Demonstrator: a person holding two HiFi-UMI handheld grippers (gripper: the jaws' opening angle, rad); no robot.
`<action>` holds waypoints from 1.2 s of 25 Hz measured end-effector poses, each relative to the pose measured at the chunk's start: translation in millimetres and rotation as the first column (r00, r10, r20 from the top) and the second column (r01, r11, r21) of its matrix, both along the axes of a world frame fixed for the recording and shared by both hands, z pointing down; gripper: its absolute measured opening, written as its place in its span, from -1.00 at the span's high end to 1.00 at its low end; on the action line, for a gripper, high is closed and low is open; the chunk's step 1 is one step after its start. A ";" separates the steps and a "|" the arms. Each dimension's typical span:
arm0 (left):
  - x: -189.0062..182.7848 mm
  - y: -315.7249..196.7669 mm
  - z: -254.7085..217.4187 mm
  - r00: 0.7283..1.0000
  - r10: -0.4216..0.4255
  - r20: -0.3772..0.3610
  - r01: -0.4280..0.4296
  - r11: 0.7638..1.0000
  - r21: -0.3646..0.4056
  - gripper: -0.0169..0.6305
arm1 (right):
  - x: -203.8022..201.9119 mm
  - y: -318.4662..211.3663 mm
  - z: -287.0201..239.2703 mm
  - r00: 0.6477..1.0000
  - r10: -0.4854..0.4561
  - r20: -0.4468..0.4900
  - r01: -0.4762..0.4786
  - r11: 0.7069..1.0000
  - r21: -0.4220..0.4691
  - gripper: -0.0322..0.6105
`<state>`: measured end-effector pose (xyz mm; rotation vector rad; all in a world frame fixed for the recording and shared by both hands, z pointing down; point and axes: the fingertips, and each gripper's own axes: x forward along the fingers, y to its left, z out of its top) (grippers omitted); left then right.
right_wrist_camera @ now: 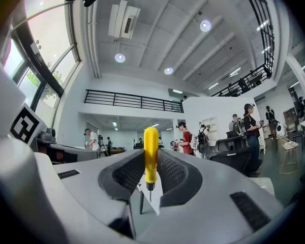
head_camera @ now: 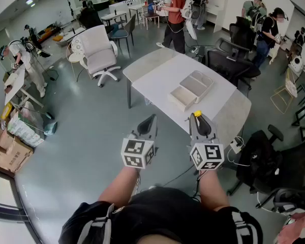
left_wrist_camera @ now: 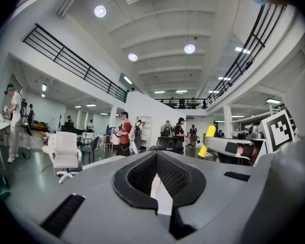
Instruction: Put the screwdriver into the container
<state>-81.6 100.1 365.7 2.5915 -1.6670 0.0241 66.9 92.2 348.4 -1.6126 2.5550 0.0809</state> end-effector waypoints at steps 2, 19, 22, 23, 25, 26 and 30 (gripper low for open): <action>4.1 -2.4 1.5 1.000 -0.001 -0.002 0.001 1.000 -0.001 0.91 | 3.3 -1.6 0.7 1.000 -0.005 0.000 0.005 1.000 0.001 0.68; 48.3 -4.1 18.7 1.000 -0.014 0.011 0.014 0.999 -0.029 0.91 | 46.7 -6.4 9.8 1.000 -0.012 0.026 0.012 1.000 -0.017 0.67; 54.0 -3.1 21.9 1.000 -0.030 0.008 0.031 0.999 -0.027 0.91 | 50.9 -4.9 13.6 0.999 -0.048 0.019 0.049 0.999 -0.019 0.67; 54.7 -1.9 23.2 0.999 -0.037 0.006 0.038 0.999 -0.029 0.91 | 51.5 -3.5 14.2 0.998 -0.057 0.012 0.057 0.998 -0.018 0.67; 55.7 1.1 25.8 0.999 -0.052 0.004 0.052 0.998 -0.035 0.91 | 53.8 -0.2 14.5 0.998 -0.067 -0.003 0.067 0.998 -0.015 0.67; 56.2 2.0 27.1 0.998 -0.059 0.003 0.059 0.998 -0.038 0.91 | 55.7 1.2 14.5 0.997 -0.072 -0.008 0.072 0.997 -0.013 0.67; 61.6 -0.4 28.9 0.997 -0.073 -0.001 0.073 0.997 -0.039 0.91 | 60.7 0.2 17.2 0.994 -0.113 0.006 0.113 0.993 -0.020 0.67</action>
